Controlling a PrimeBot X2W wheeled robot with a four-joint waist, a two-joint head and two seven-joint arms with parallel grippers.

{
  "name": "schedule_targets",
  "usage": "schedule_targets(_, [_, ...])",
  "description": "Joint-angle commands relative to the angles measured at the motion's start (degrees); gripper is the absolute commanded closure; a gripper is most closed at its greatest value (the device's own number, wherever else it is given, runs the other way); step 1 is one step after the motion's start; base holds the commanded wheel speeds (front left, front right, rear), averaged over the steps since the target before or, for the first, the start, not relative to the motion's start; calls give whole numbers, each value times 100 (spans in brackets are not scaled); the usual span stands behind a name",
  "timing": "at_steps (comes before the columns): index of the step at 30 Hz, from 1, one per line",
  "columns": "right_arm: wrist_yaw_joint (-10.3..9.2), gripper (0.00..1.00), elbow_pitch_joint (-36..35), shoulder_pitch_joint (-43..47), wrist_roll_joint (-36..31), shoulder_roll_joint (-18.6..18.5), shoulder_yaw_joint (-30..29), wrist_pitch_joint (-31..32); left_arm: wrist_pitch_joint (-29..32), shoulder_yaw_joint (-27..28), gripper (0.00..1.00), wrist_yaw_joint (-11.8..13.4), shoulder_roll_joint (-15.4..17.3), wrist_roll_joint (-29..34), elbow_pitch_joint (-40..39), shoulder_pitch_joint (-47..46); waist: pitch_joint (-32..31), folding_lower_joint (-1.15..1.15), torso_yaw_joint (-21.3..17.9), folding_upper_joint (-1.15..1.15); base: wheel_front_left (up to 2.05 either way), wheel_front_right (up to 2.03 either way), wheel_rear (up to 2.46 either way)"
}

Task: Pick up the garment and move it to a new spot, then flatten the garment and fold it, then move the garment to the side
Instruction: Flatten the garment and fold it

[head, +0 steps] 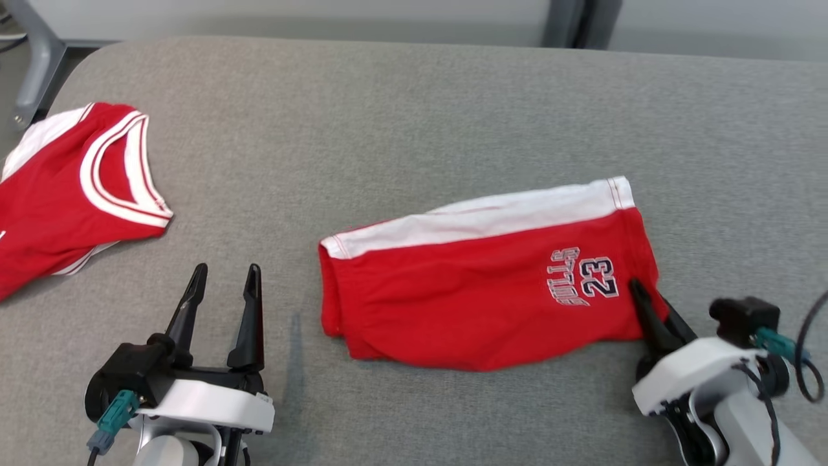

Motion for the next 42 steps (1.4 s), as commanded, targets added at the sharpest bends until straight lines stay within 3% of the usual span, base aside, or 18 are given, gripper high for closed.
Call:
schedule_targets(1, [-1,100,-117,312,34,-47,-154,-50,-7,11,0,16,57,45,-10,66,-145,0,-158,0,0,0,0])
schedule_targets(14, [-1,100,-676,1328,-199,86,-966,74,134,-31,0,63,228,47,-109,337,-494,0,-622,0,0,0,0])
schedule_targets(25, [-1,100,-1259,1411,-423,193,-1183,311,221,-83,0,111,269,5,-240,354,-498,0,-718,0,0,0,0])
schedule_targets(30, [-1,100,-1851,1249,-522,240,-1025,502,247,-97,0,143,283,-3,-242,342,-523,0,-690,0,0,0,0])
schedule_targets(36, [-1,100,-2527,942,-539,387,-431,831,274,-141,0,166,323,30,-265,274,-489,0,-557,0,0,0,0])
schedule_targets(42, [-1,100,-2533,583,-332,615,410,978,242,-194,0,181,287,6,-263,170,-417,0,-256,0,0,0,0])
